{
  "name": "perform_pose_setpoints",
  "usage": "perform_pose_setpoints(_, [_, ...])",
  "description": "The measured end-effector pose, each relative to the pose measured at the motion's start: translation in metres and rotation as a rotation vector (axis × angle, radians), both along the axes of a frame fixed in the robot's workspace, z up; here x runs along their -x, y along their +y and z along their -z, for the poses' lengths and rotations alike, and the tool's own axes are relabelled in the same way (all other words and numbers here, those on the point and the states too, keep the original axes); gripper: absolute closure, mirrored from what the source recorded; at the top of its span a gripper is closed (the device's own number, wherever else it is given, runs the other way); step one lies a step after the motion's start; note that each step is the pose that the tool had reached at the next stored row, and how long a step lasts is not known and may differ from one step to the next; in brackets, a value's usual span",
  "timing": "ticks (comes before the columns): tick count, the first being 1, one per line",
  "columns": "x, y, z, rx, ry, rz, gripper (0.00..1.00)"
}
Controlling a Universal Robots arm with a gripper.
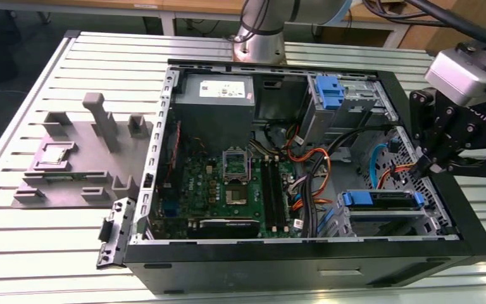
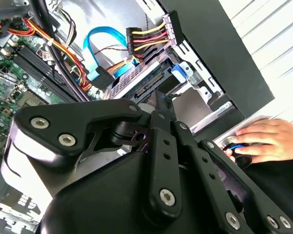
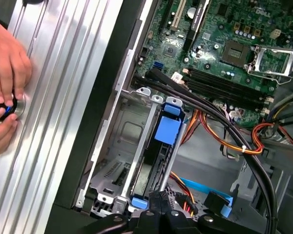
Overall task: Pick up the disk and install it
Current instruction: 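Insert the first disk wire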
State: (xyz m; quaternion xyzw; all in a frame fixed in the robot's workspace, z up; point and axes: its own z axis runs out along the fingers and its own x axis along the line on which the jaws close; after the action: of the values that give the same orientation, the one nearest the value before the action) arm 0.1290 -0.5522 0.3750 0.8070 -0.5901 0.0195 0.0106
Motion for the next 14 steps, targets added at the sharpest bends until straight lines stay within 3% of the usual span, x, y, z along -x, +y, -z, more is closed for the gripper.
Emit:
perform_pose_setpoints(8, [-0.0032,0.0041,0.0002,-0.0001,-0.0006,-0.003,0.9])
perform_pose_setpoints(14, [-0.0033,0.0043,0.0002,-0.0001,-0.0006,-0.003,0.9])
